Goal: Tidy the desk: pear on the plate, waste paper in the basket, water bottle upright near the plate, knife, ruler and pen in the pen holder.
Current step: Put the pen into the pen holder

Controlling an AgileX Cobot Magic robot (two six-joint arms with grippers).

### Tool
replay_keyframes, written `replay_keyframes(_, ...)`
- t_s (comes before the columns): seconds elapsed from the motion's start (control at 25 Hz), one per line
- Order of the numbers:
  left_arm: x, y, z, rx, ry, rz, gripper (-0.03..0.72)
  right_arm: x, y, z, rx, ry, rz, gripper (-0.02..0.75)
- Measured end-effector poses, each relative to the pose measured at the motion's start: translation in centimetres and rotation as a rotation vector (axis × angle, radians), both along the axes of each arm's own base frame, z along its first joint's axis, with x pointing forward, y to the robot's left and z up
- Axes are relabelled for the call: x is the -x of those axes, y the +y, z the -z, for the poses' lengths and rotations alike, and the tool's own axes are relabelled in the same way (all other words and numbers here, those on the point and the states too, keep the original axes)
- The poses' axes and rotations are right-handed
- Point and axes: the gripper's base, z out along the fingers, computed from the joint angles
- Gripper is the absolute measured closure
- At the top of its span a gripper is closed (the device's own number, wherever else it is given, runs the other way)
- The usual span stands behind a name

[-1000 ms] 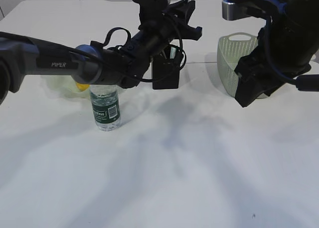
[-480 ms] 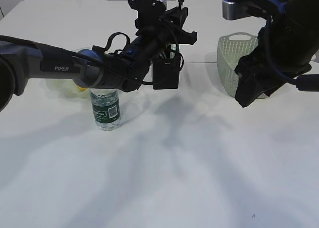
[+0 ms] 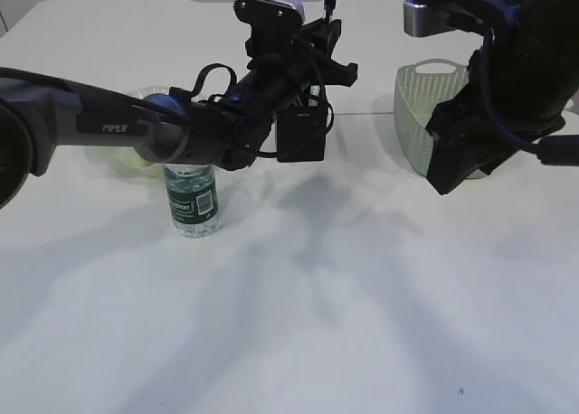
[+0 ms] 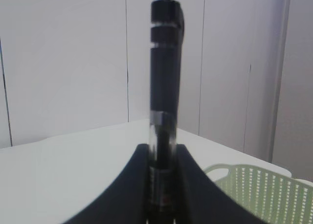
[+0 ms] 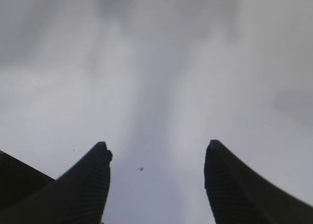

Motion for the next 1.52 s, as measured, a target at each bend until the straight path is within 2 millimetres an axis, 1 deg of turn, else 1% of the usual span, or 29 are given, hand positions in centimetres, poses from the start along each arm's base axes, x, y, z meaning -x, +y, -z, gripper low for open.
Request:
replay_keyframes(0.36, -0.1, -0.1, 0.7, -0.025, 0.039, 0.0, 0.621, 0.0, 0.0, 0.0, 0.0, 0.0, 0.0, 0.284)
replay_keyframes(0.6, -0.1, -0.1, 1.7, -0.036, 0.055, 0.0, 0.621, 0.0, 0.0, 0.0, 0.0, 0.0, 0.0, 0.284)
replay_keyframes(1.28, -0.2, -0.1, 1.6, -0.028, 0.051, -0.003, 0.621, 0.0, 0.0, 0.0, 0.0, 0.0, 0.0, 0.284)
replay_keyframes(1.52, -0.3, 0.0, 1.8, -0.035, 0.093, -0.015, 0.621, 0.0, 0.0, 0.0, 0.0, 0.0, 0.0, 0.283)
